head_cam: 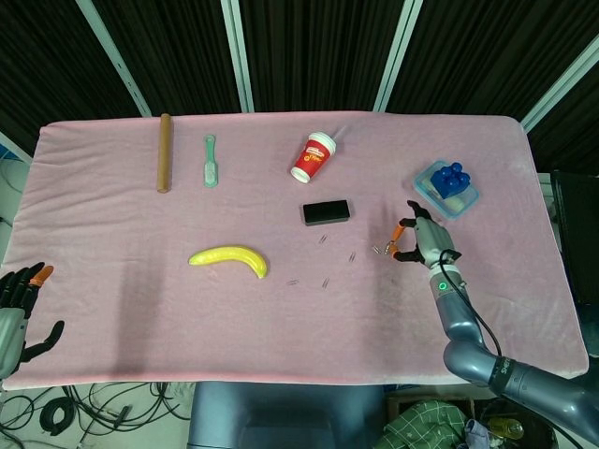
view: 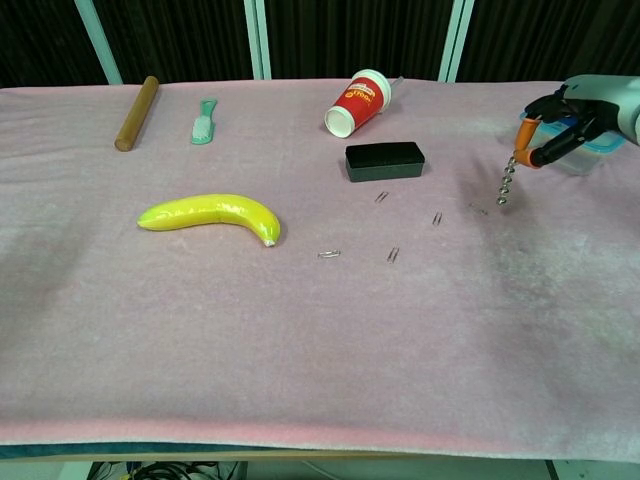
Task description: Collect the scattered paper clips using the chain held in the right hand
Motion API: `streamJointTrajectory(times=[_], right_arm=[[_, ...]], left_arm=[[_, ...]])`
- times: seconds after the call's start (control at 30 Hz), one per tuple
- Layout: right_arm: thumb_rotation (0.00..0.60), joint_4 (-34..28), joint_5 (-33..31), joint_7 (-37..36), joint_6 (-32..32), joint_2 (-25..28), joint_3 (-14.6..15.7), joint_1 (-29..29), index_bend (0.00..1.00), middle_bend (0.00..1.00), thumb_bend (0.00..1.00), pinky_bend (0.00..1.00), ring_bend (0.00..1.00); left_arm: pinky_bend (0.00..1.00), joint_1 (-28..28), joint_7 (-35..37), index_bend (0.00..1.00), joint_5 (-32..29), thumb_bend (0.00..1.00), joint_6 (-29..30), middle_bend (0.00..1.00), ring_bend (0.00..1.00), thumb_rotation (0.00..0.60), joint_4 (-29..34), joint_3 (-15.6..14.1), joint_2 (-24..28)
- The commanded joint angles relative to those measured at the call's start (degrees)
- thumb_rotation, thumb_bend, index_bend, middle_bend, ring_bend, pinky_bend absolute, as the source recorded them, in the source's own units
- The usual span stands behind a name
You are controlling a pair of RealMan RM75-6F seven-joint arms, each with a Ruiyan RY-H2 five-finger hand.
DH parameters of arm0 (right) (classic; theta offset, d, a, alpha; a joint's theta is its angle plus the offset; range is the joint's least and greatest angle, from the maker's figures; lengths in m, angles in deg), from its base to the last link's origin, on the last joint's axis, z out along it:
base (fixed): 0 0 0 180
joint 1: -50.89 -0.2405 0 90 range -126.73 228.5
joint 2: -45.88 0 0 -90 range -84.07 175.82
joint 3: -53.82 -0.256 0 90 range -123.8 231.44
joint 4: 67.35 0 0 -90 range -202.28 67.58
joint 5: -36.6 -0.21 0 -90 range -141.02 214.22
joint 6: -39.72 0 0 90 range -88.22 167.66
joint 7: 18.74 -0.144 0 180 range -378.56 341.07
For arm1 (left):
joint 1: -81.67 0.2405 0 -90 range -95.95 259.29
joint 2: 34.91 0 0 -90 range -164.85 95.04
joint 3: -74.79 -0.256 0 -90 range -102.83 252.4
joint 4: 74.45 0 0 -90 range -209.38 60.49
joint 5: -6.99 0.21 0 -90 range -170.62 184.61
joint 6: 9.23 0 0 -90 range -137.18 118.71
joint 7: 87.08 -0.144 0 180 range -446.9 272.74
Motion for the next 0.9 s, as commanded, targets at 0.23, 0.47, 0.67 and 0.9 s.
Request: streamJointTrajectory(times=[0.23,0.47,0.67,0.9], right_arm=[[0.600,3.98,-0.60,-0.95,0.87,-2.43,0.02,-2.22,0.63,0.00,0.40,0.17,0.00],[0.600,6.40,-1.65,-1.59,1.76,-3.57,0.33,-3.08,0.63,0.00,0.40,0.17,0.00],[0.600,7.34,-1.71,-2.32,2.10,-4.35,0.38,-3.66,0.64,0.00,0.40,0.17,0.00],[0.600,7.78,-1.71,-2.41,1.77,-4.87,0.95,-4.30,0.64,0.00,0.40,0.17,0.00]], left_arm=[[0.00,-0.02,0.13,0.10,-0.03,0.36,-0.06,0.04,0.00,0.600,-0.02,0.01,0.03],[0.00,-0.04,0.31,0.10,0.02,0.36,-0.11,0.04,0.00,0.600,-0.01,-0.01,0.10],[0.00,-0.03,0.26,0.10,-0.03,0.36,-0.12,0.04,0.00,0.600,0.03,0.00,0.08],[0.00,-0.07,0.45,0.10,-0.06,0.36,-0.22,0.04,0.00,0.600,0.06,0.01,0.14]])
